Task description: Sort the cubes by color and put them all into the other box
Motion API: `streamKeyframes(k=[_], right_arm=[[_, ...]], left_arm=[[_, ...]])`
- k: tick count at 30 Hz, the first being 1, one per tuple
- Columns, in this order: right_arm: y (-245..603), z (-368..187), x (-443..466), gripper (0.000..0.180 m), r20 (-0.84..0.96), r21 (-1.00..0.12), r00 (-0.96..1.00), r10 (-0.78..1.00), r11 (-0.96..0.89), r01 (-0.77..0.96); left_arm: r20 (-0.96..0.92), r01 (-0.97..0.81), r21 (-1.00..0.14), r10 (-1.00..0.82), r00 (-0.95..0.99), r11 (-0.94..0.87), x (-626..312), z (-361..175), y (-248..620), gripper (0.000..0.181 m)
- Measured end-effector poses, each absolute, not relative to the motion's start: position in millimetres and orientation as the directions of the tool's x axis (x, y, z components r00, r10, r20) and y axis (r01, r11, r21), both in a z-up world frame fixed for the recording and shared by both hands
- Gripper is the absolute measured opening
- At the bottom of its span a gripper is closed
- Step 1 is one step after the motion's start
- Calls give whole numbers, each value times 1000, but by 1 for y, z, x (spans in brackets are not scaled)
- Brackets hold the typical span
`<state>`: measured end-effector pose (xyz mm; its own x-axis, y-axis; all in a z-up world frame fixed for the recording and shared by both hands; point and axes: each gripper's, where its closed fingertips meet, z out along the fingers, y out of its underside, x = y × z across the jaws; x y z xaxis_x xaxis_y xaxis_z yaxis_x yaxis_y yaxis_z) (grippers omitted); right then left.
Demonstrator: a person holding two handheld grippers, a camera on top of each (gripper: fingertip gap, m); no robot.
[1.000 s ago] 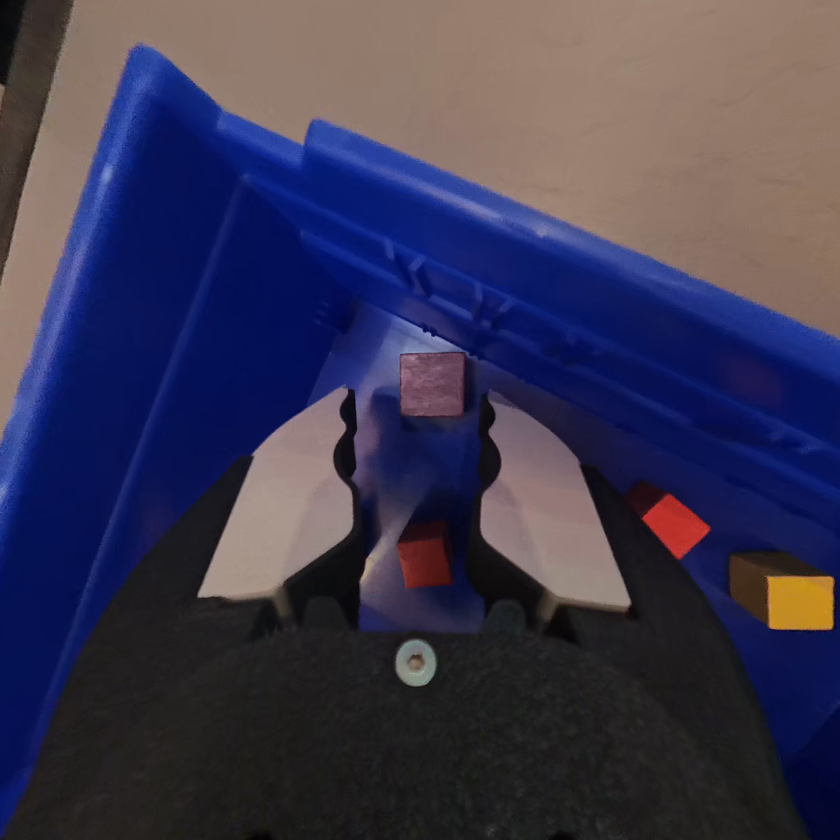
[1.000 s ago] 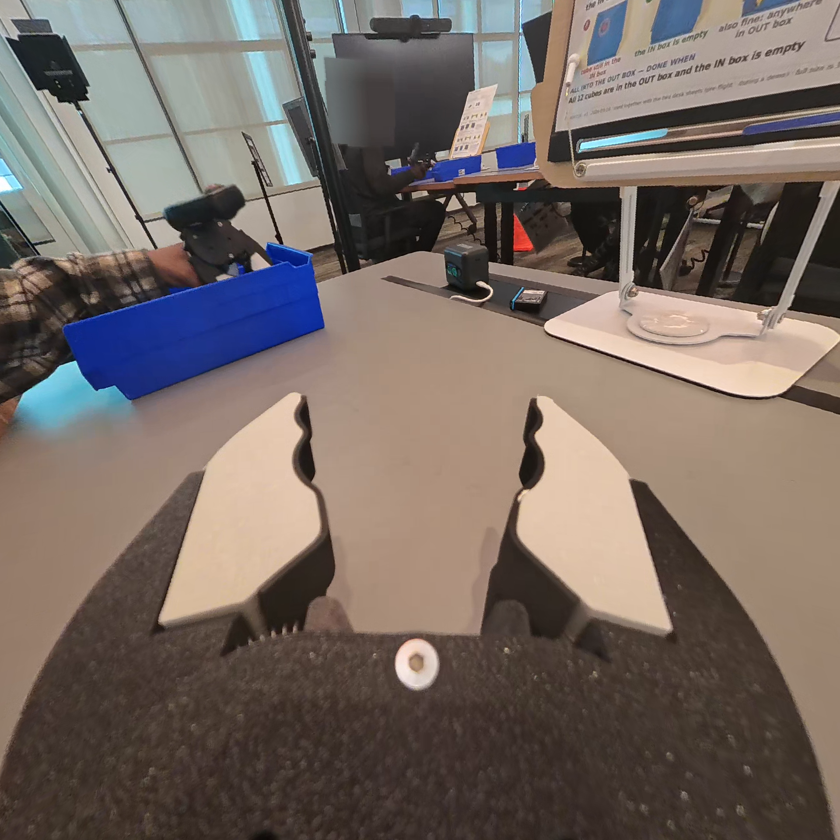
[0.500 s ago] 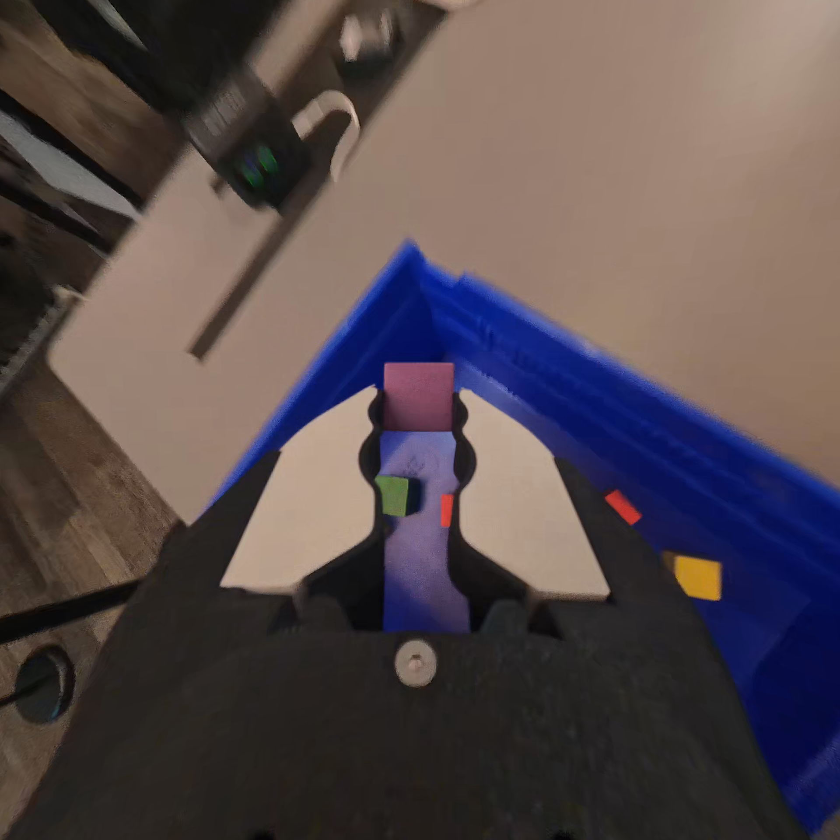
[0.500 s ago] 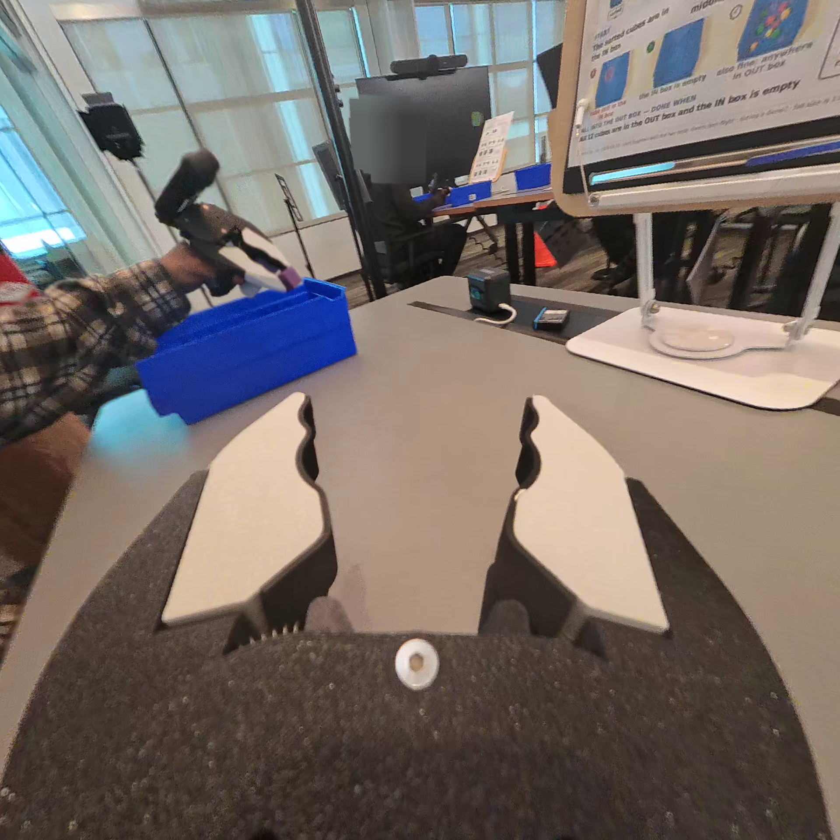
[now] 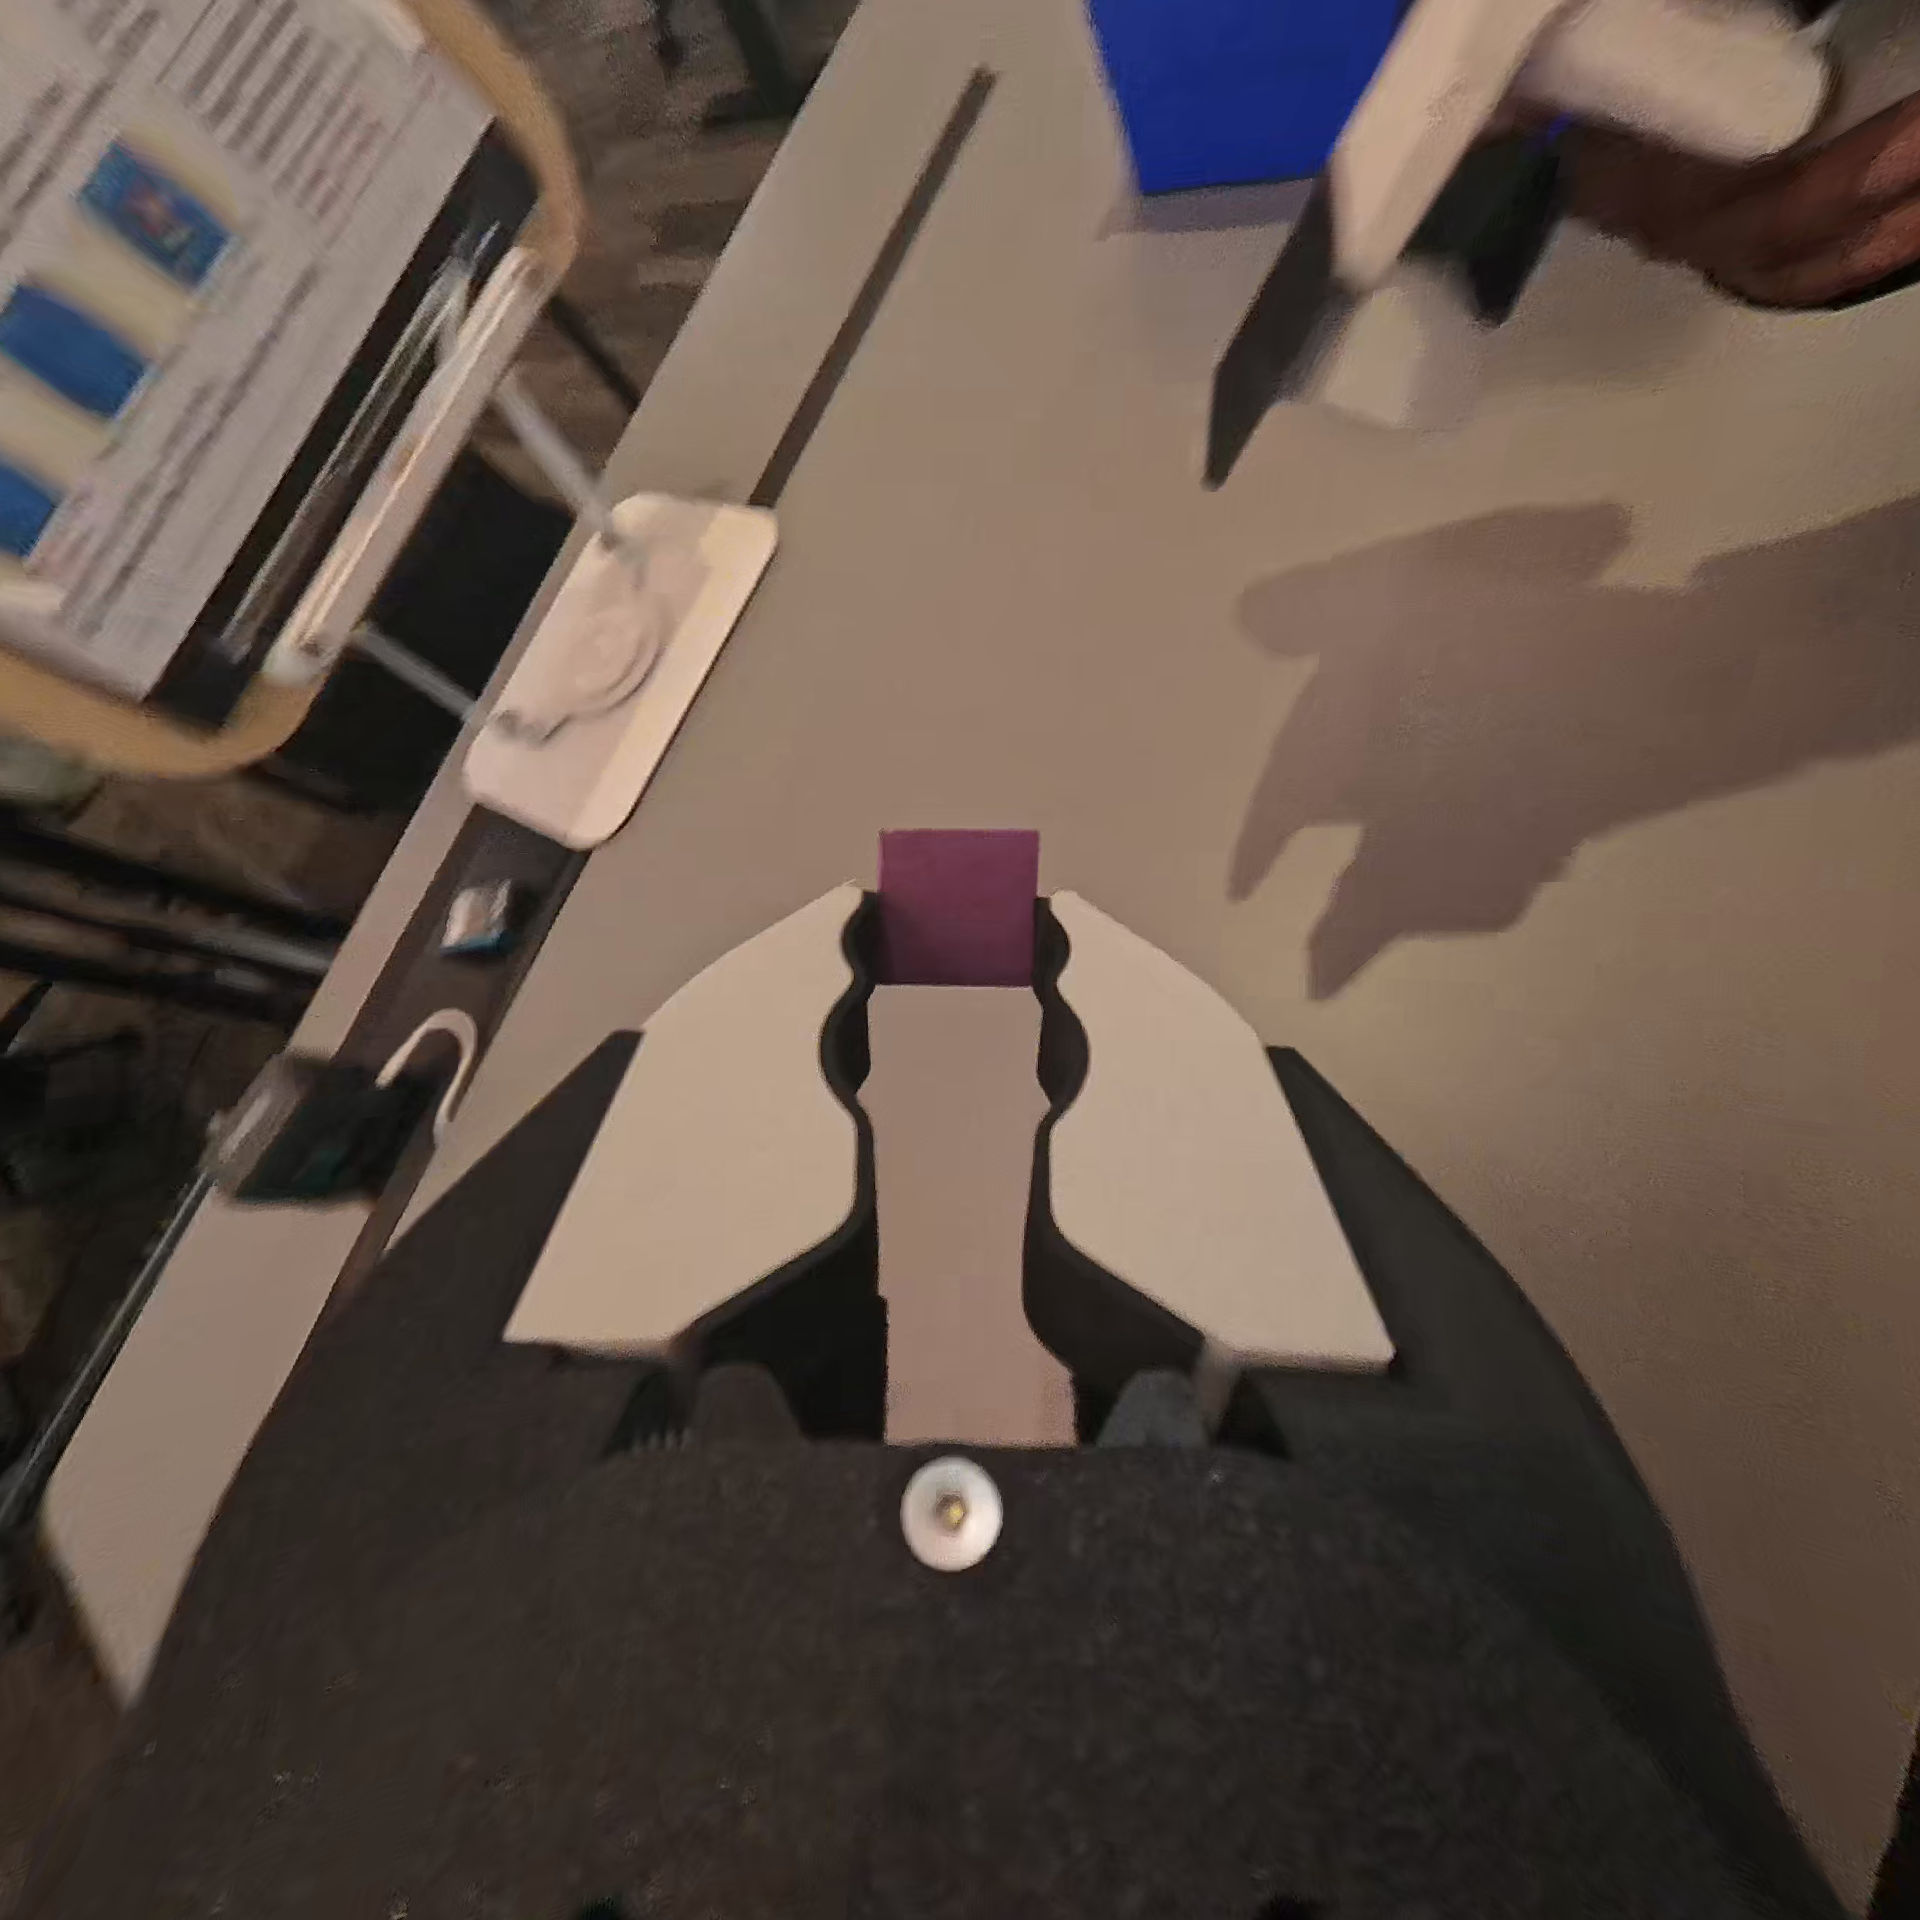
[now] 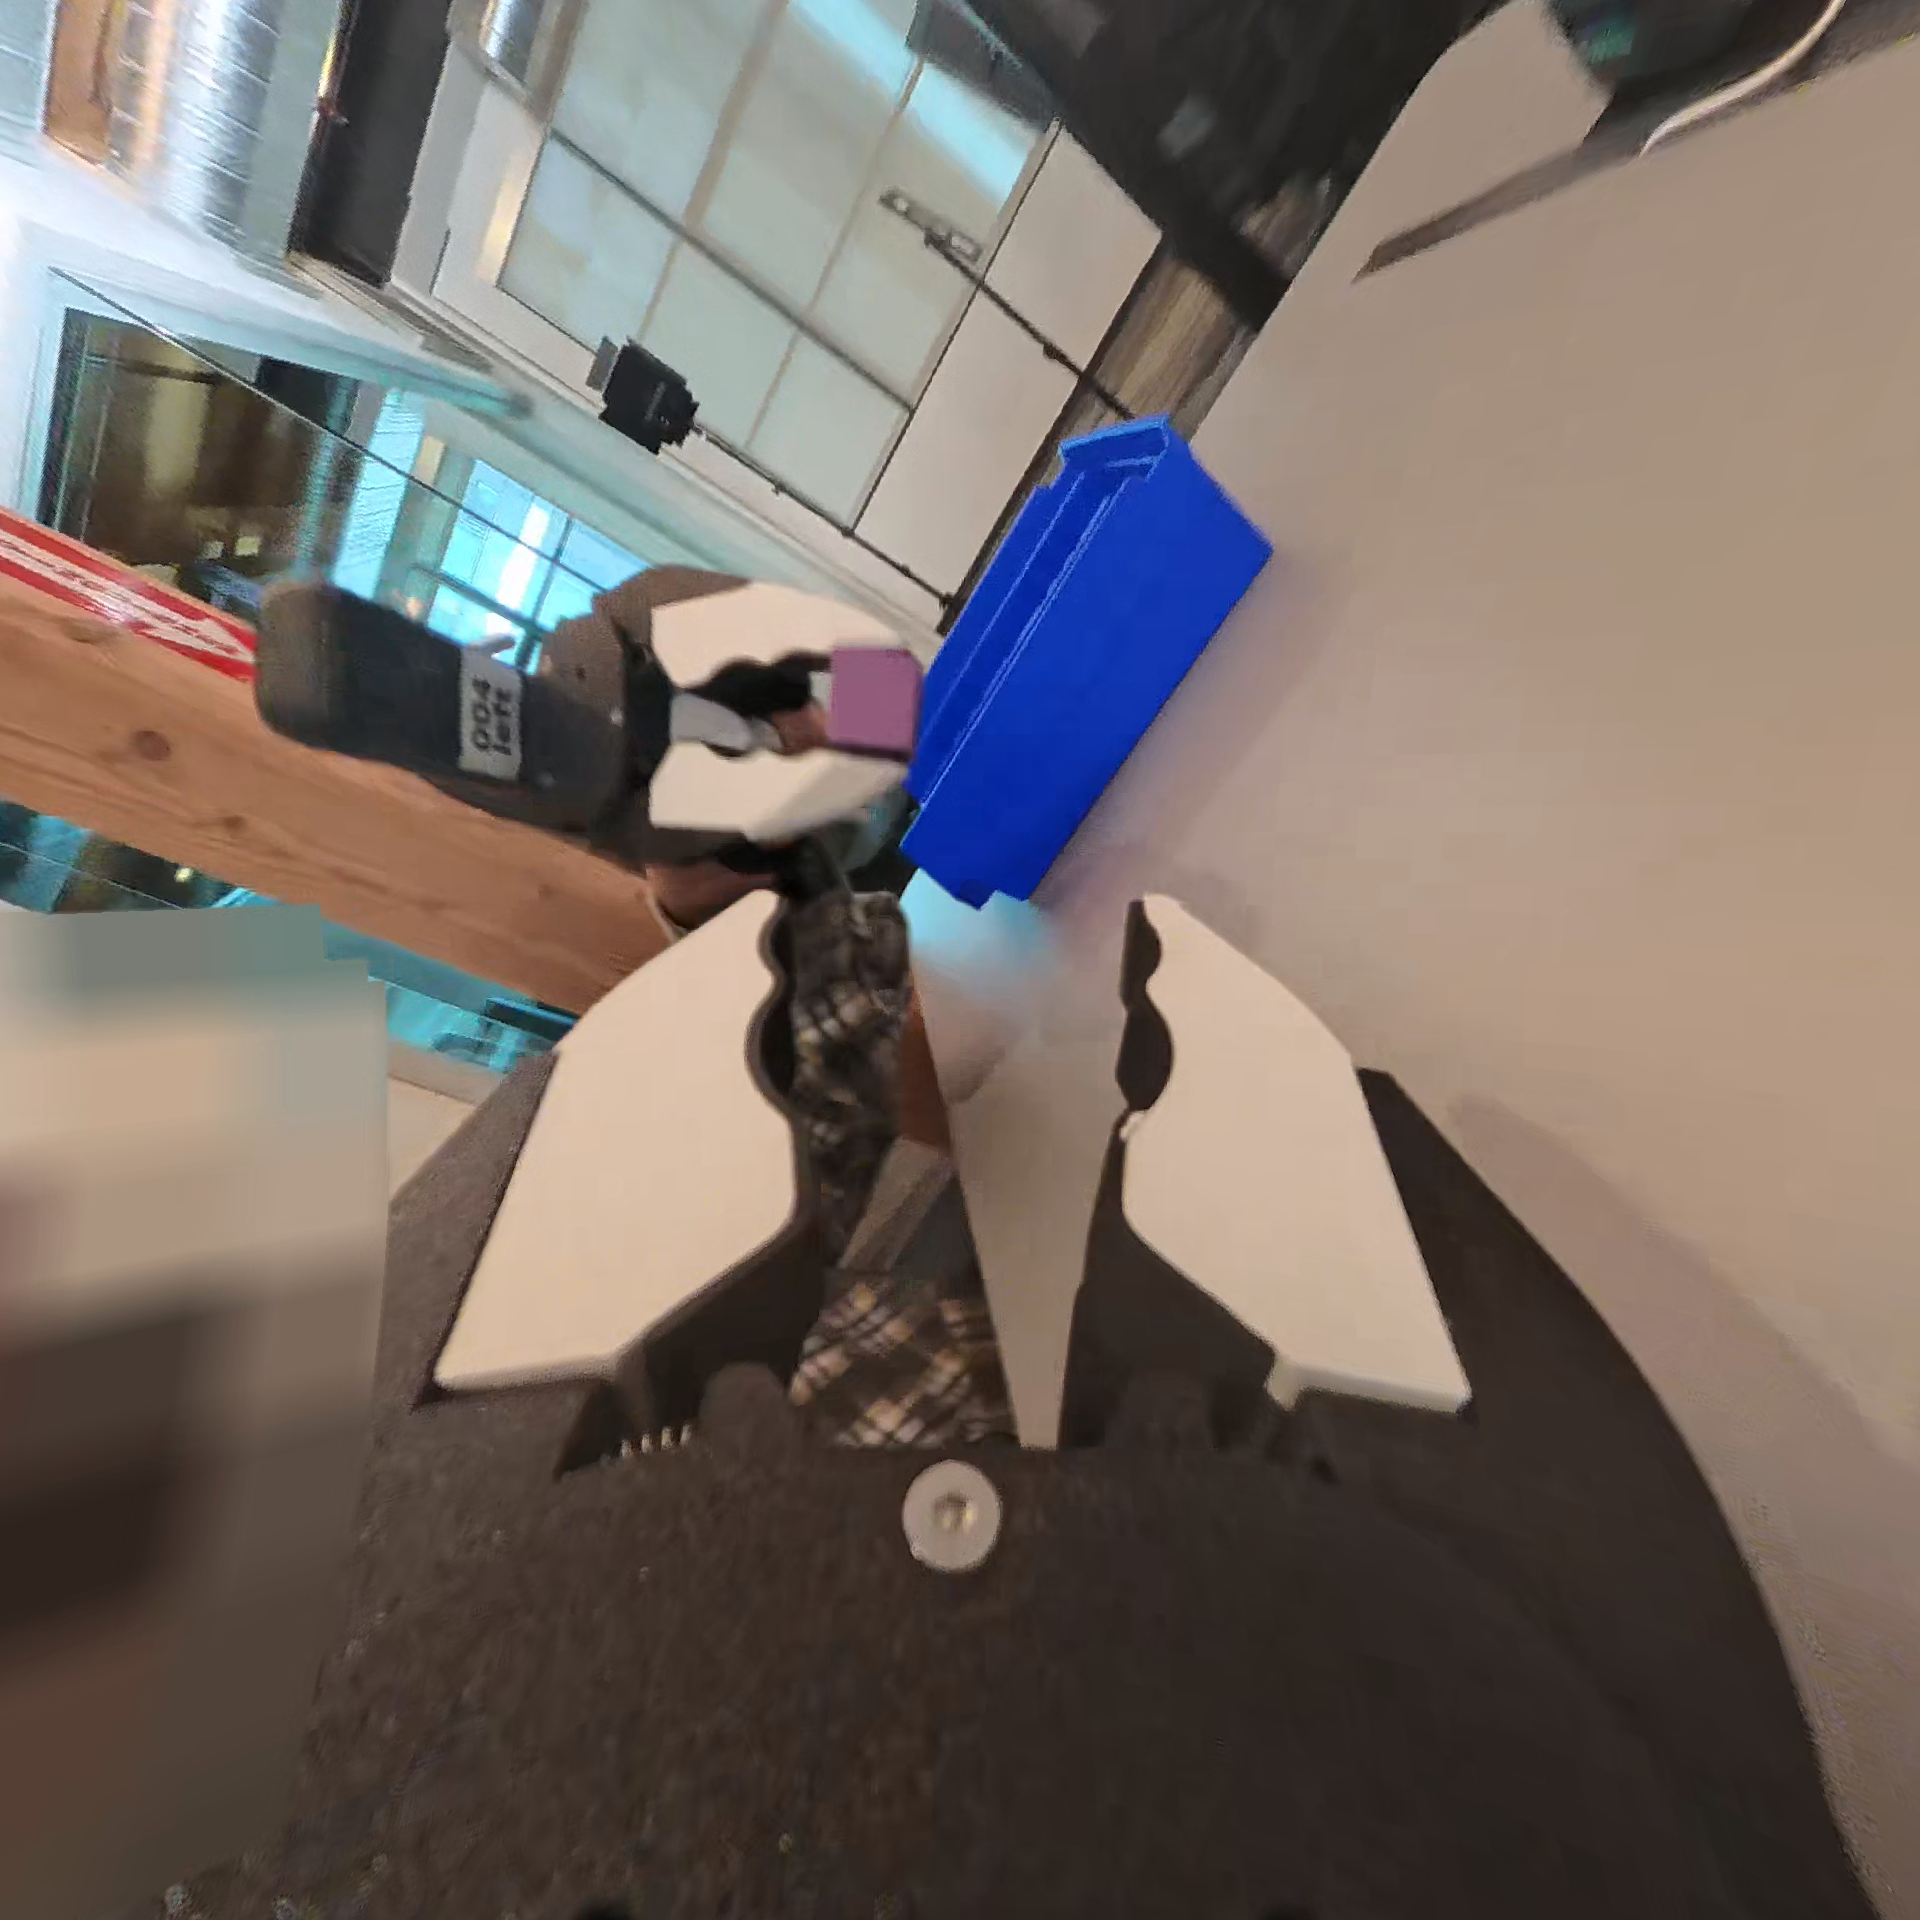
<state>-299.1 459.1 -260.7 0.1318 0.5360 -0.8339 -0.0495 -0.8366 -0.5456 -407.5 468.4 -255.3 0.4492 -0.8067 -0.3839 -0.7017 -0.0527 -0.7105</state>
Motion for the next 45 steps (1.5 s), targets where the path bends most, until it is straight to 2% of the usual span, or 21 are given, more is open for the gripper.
streamKeyframes(k=[6,16,17,19,22,23,25,27,29,32,35,37,40,45], right_arm=[[452,-263,-298,59,-885,-441,156,439,-897,23],[458,-281,-294,52,-886,-407,212,412,-911,68],[458,-282,-295,49,-888,-403,206,410,-912,76],[456,-284,-297,28,-892,-396,195,408,-913,98],[459,-285,-289,28,-886,-396,214,412,-911,112],[461,-285,-283,28,-875,-406,237,423,-906,118],[472,-280,-257,28,-847,-431,295,443,-896,108],[495,-272,-211,28,-777,-480,424,465,-874,79],[528,-267,-145,28,-632,-549,620,464,-833,64],[574,-261,-33,27,-388,-598,854,347,-799,54],[599,-274,52,28,-208,-548,956,205,-834,59],[606,-299,86,29,-142,-471,979,145,-880,62],[611,-343,102,28,-136,-352,985,102,-935,48],[624,-397,124,29,-61,-244,996,58,-969,42]], left_arm=[[-394,-688,-724,-850,348,54,-322,-273,463,28],[-367,-684,-726,-885,286,80,-283,-287,458,28],[-369,-687,-722,-885,284,80,-281,-288,459,28],[-367,-687,-723,-885,285,78,-277,-289,460,28],[-343,-658,-749,-892,296,70,-270,-290,461,28],[-323,-639,-767,-898,299,63,-268,-290,461,29],[-278,-598,-801,-902,329,29,-269,-292,463,52],[-218,-552,-834,-912,348,-11,-274,-299,466,63],[-155,-502,-864,-923,352,-47,-280,-309,469,66],[-74,-428,-898,-926,369,-99,-288,-327,478,66],[-42,-417,-900,-927,372,-126,-292,-343,482,65],[-98,-444,-892,-921,377,-86,-294,-349,485,61],[-155,-465,-885,-920,360,-33,-291,-350,484,58],[-182,-482,-876,-926,332,0,-285,-356,481,57]])
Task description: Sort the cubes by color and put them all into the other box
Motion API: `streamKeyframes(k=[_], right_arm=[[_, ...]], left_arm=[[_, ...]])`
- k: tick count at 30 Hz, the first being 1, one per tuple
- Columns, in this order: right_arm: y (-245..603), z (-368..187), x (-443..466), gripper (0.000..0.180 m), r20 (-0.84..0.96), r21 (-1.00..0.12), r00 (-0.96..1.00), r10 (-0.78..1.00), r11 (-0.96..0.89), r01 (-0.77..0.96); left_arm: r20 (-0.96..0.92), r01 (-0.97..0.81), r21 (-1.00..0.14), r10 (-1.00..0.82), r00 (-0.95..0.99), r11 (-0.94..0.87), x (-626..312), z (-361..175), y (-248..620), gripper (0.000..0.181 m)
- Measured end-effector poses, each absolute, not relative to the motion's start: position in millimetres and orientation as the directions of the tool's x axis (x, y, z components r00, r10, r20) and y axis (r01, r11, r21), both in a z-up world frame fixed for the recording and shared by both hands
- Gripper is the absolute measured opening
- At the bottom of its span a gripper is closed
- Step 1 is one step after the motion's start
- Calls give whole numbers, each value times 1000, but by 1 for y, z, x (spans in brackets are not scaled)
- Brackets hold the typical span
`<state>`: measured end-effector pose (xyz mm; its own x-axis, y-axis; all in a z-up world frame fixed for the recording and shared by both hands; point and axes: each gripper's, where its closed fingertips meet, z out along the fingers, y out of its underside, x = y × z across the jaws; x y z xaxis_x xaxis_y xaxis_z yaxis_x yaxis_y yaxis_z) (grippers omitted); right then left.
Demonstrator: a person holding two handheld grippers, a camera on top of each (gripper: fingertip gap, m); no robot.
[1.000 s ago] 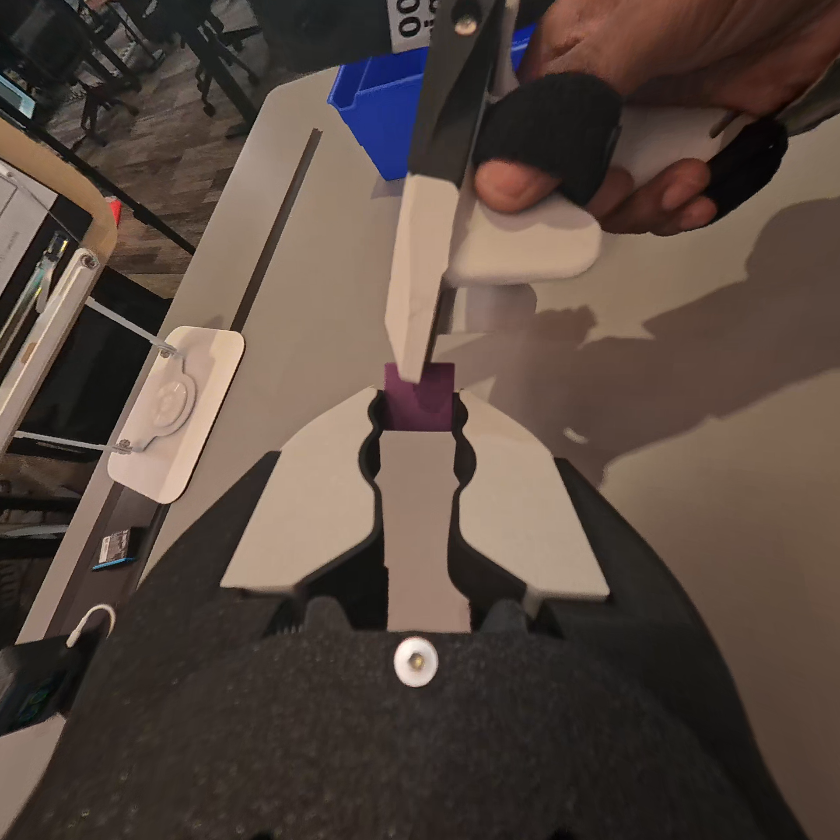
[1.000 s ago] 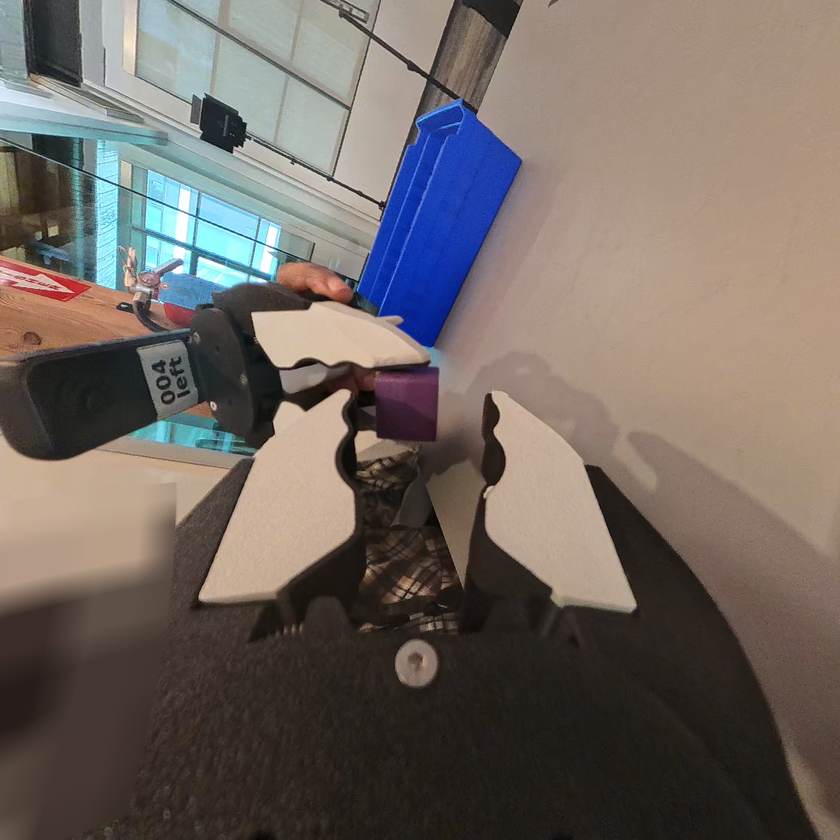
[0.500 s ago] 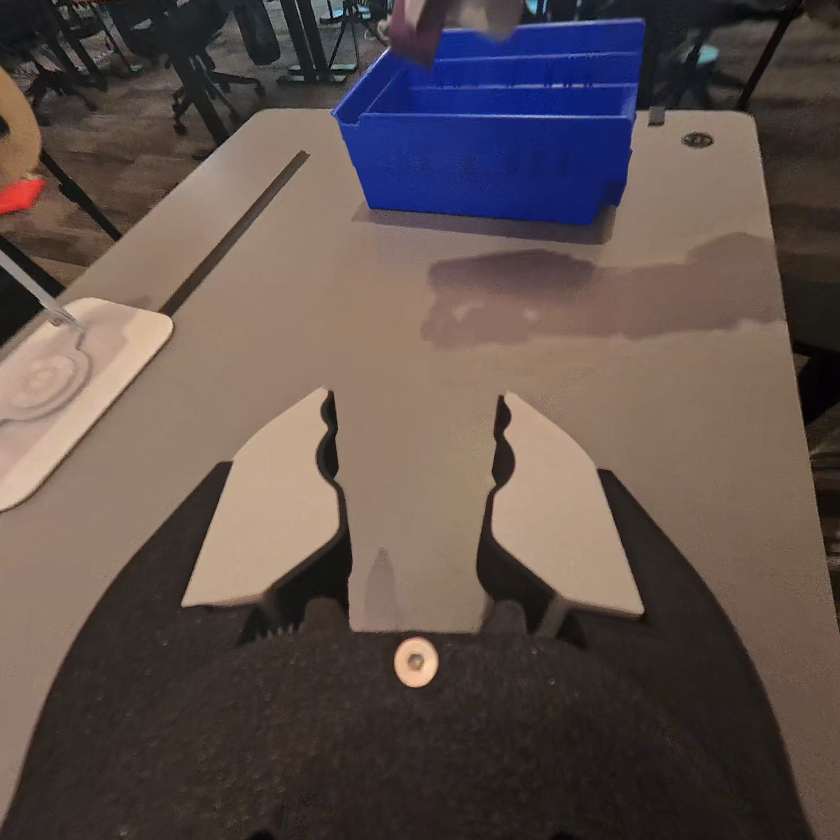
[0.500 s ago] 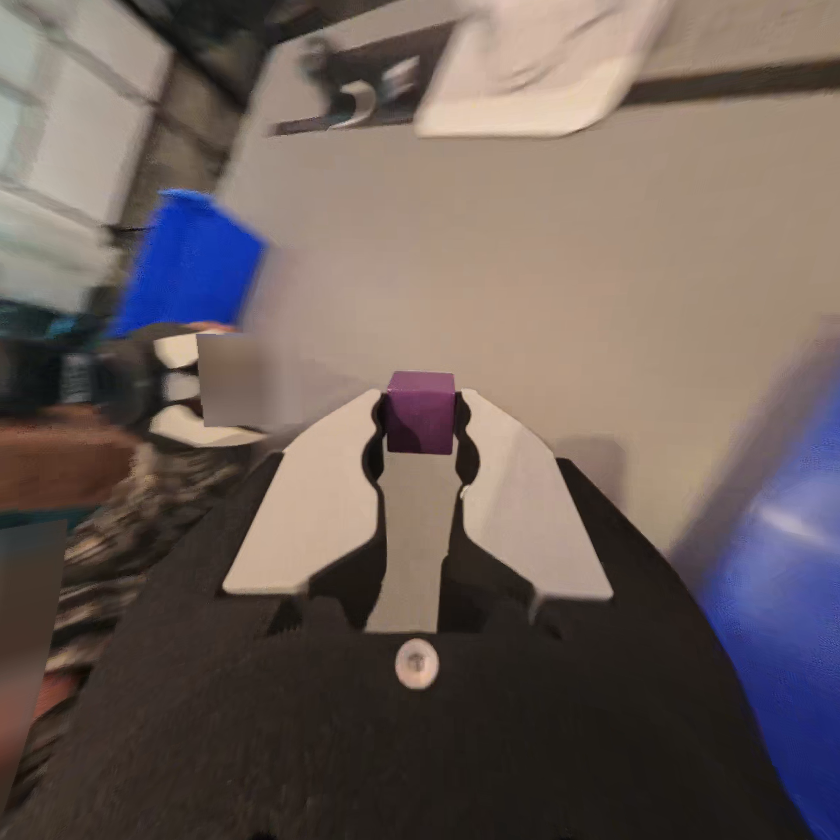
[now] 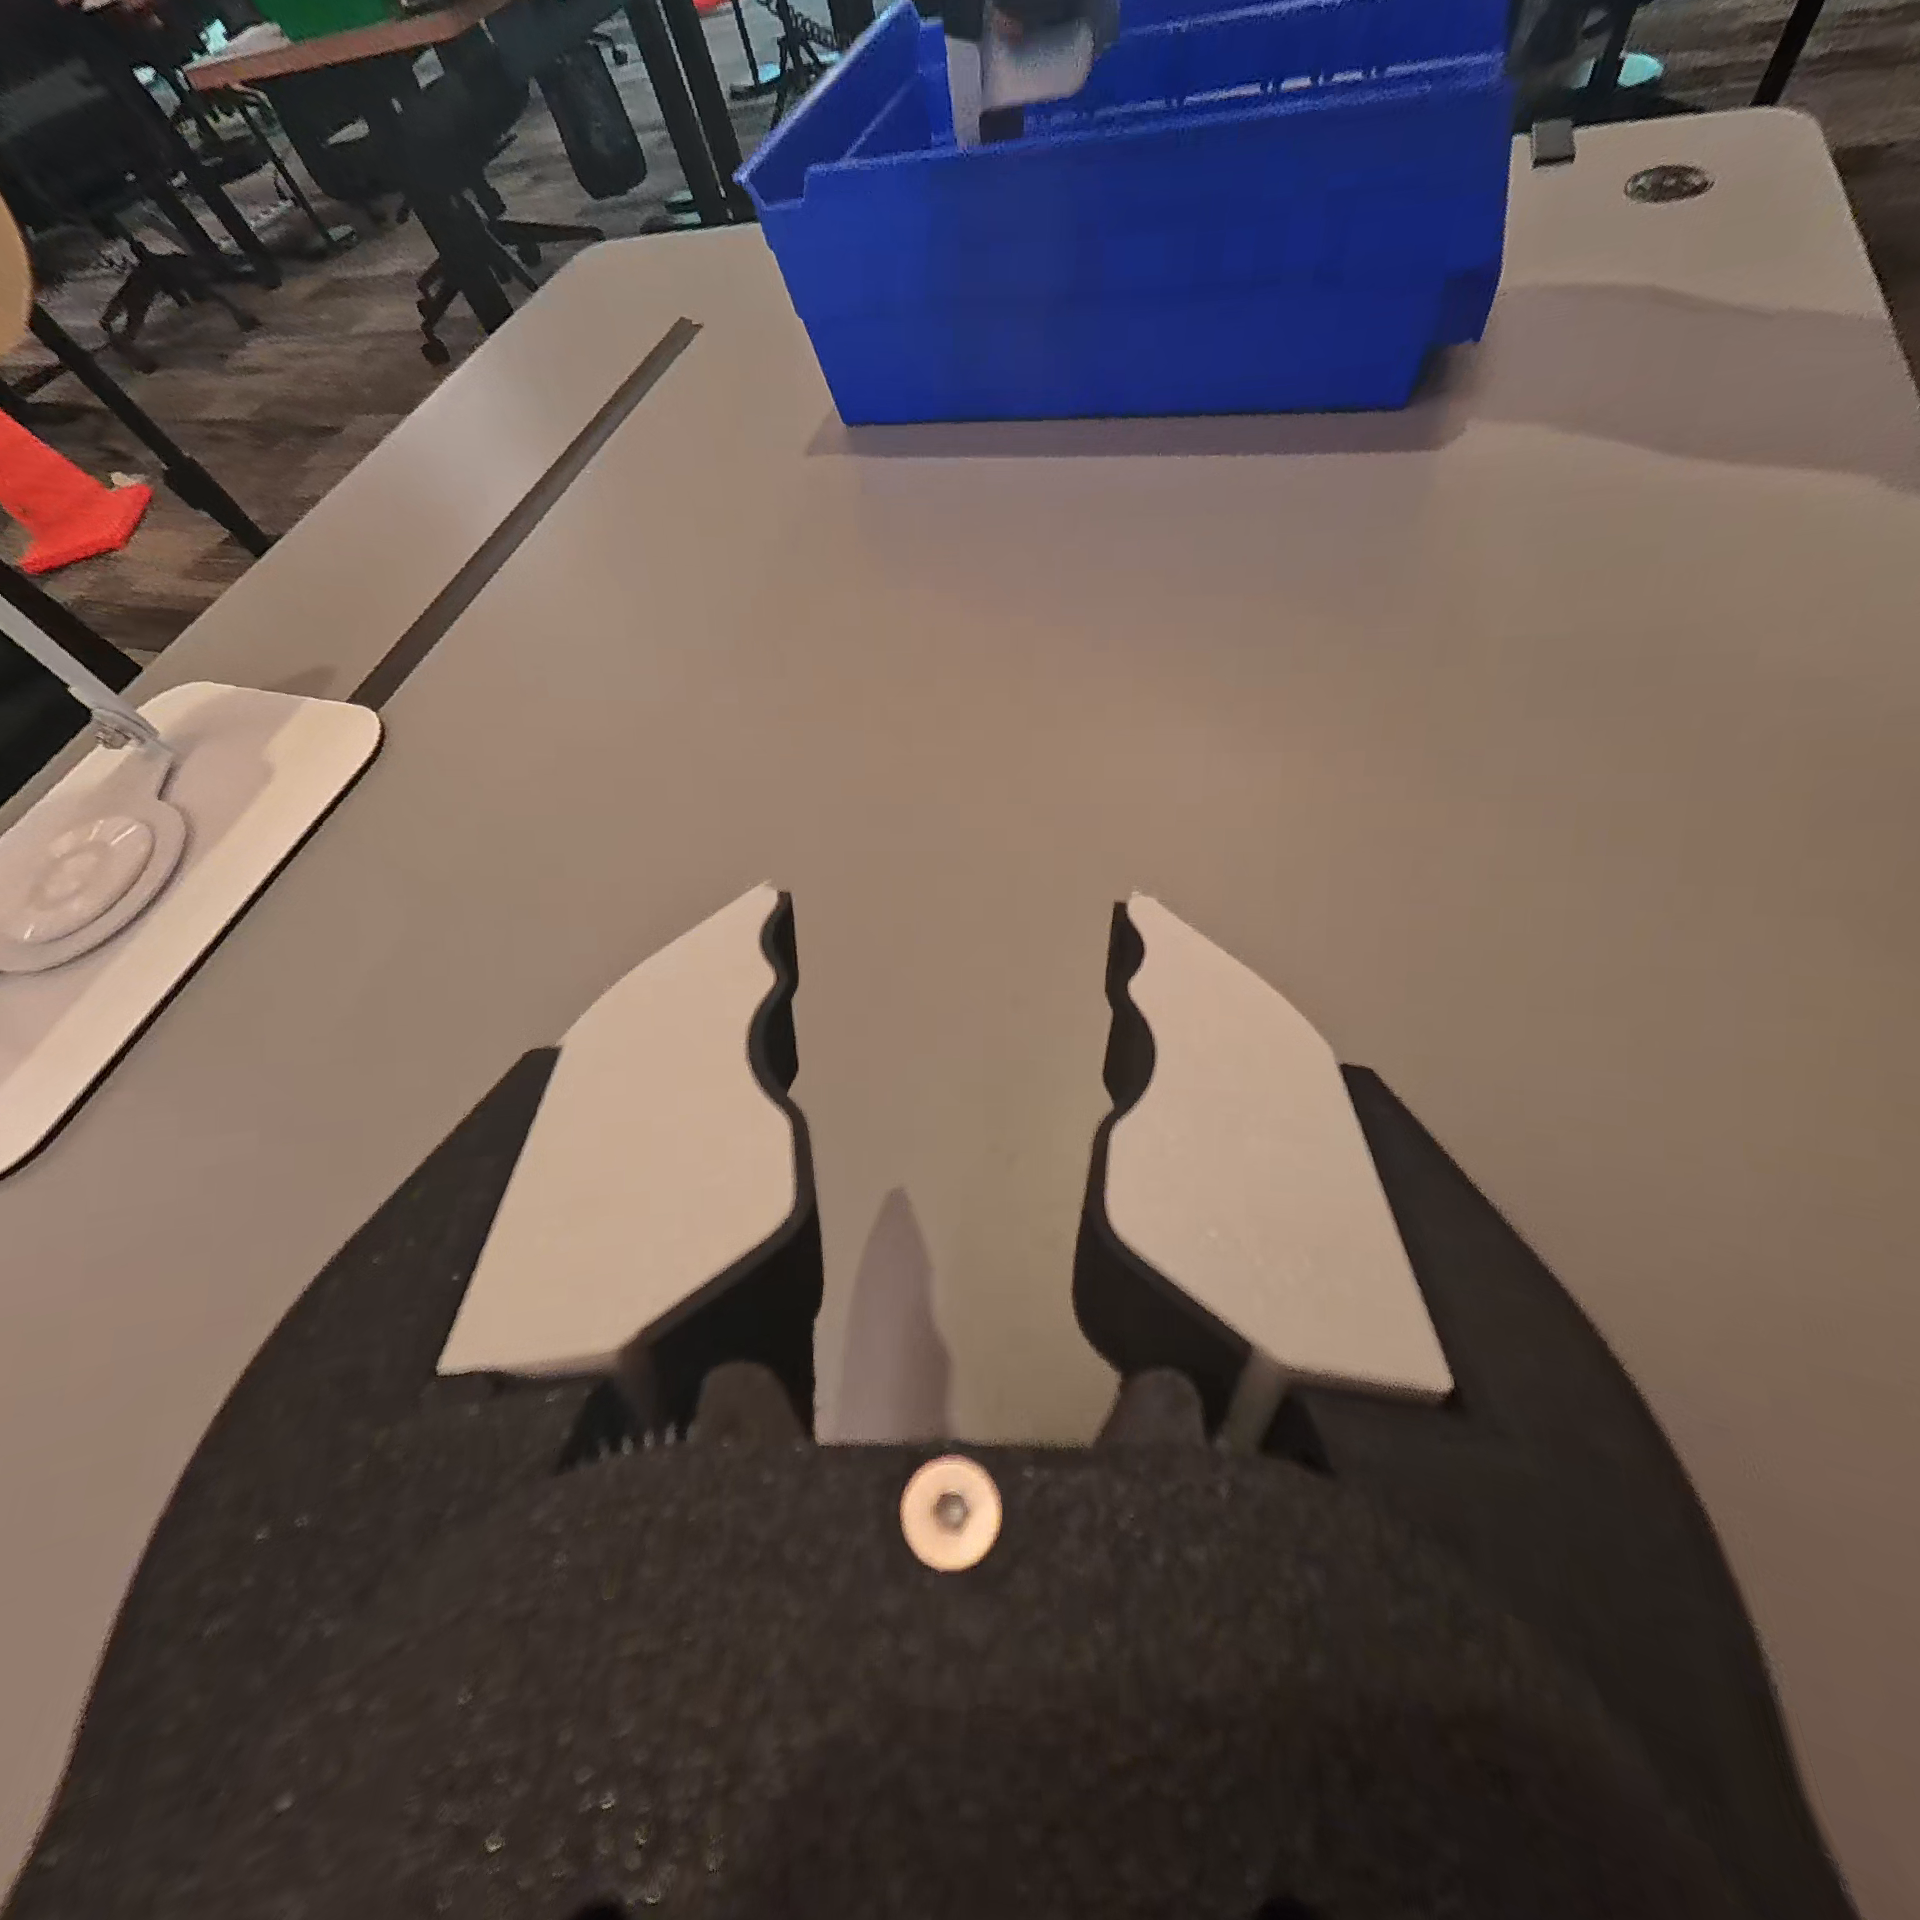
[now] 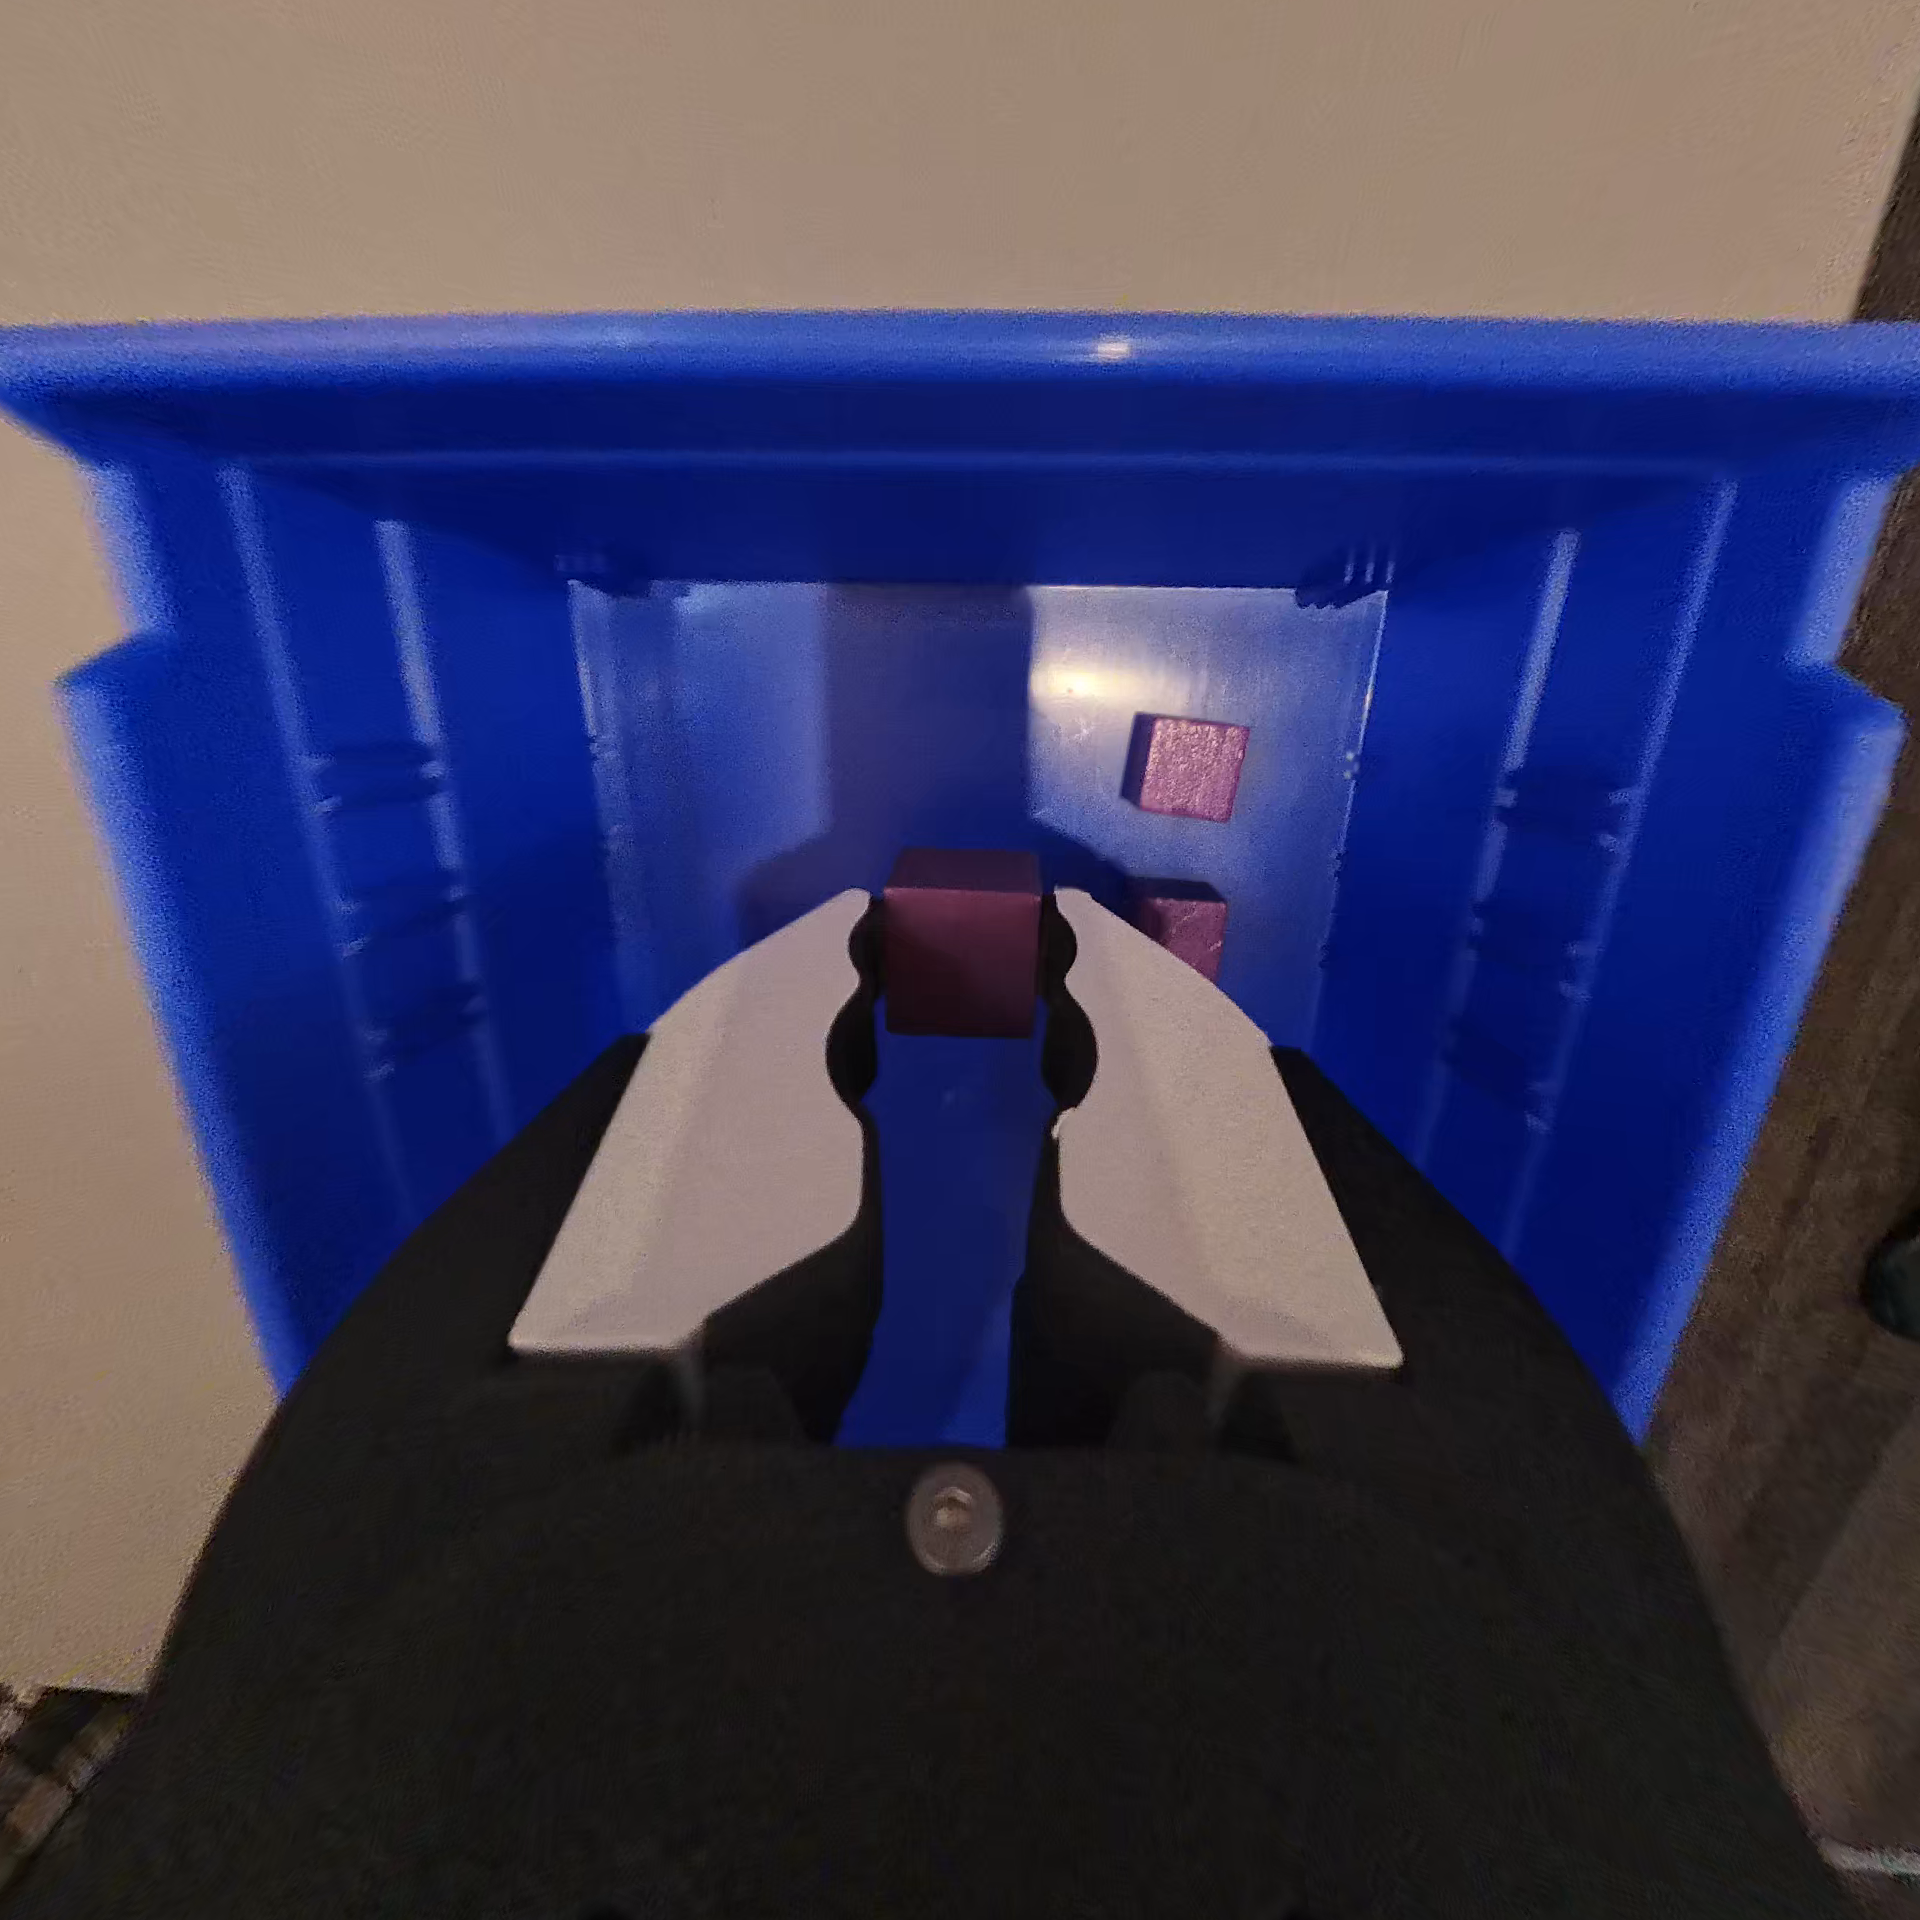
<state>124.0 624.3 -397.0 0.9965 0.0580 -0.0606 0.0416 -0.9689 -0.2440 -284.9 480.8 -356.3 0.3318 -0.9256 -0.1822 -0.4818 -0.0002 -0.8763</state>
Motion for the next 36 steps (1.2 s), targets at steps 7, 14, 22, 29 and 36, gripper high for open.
streamKeyframes(k=[7,14,22,29,36], right_arm=[[630,-431,133,28,-59,-177,998,13,-984,2],[625,-447,139,28,-43,-142,999,0,-990,-6],[622,-419,138,46,-24,-179,1000,7,-984,3],[625,-249,117,52,-47,-482,996,79,-875,47],[581,-130,34,68,-126,-830,937,326,-552,81]], left_arm=[[-176,-496,-868,-929,325,-9,-286,-362,482,56],[-157,-483,-875,-931,328,-23,-287,-361,482,56],[-152,-475,-879,-930,334,-27,-287,-359,482,55],[-151,-483,-875,-931,333,-31,-285,-363,482,56],[-169,-485,-875,-927,334,-15,-284,-360,481,56]])
